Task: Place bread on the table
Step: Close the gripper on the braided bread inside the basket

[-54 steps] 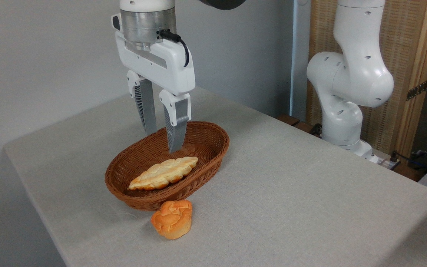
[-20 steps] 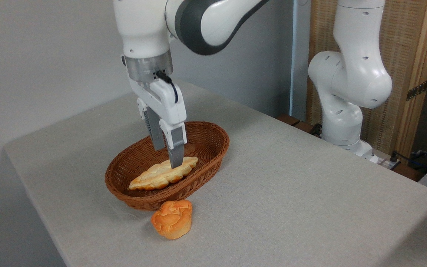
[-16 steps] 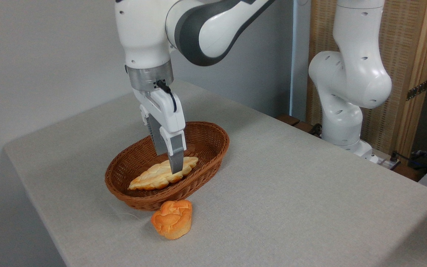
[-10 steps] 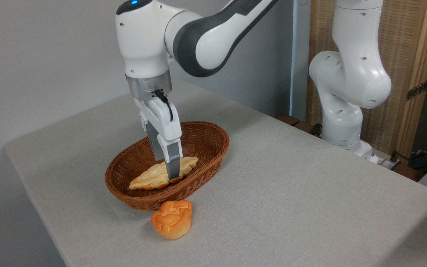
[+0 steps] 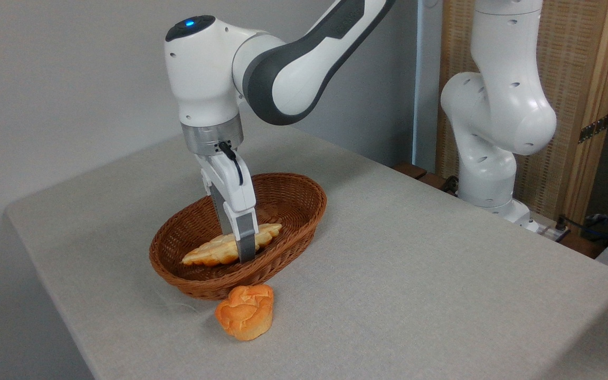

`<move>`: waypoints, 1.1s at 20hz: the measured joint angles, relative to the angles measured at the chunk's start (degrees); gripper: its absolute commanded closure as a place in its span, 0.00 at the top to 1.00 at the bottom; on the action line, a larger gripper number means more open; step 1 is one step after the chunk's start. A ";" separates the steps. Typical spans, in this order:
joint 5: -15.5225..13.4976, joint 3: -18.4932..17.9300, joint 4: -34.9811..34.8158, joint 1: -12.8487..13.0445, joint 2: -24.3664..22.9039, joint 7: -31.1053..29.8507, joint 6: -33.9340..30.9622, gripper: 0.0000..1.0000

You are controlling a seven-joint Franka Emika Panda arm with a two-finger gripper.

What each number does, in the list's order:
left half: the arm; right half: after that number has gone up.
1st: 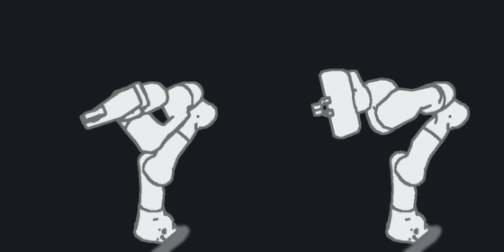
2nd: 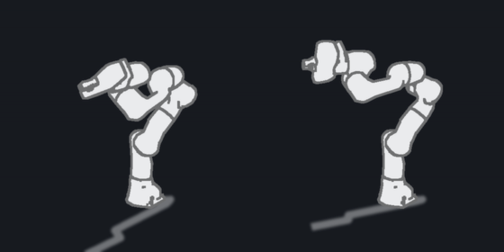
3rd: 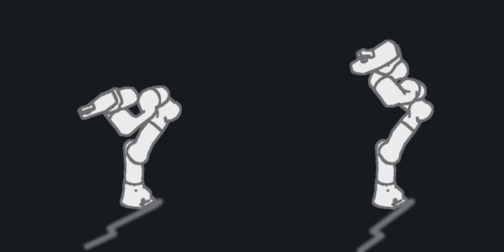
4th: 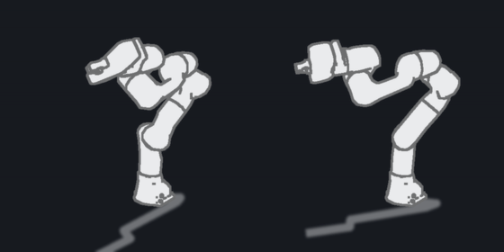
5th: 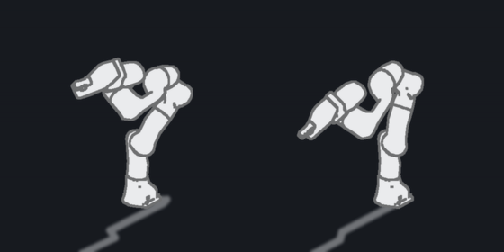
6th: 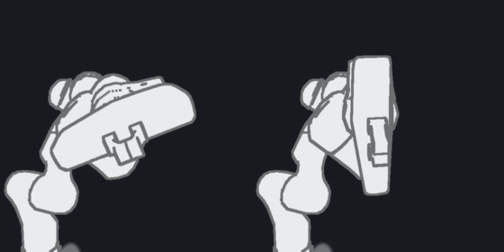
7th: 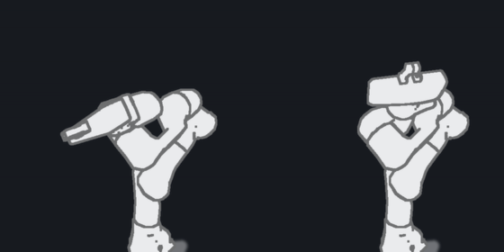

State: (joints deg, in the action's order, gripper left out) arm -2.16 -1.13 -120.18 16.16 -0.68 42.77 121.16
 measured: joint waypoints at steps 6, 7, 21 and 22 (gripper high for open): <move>0.00 0.00 0.00 0.60 0.74 0.22 0.02 0.84; 0.00 0.00 0.00 0.67 0.78 0.31 0.02 0.75; 0.00 0.00 0.09 0.95 0.81 2.62 0.05 0.30; 0.00 0.01 0.11 1.02 0.79 2.62 0.05 0.30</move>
State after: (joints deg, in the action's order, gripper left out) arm -2.16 -1.13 -120.07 17.18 0.11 45.39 121.21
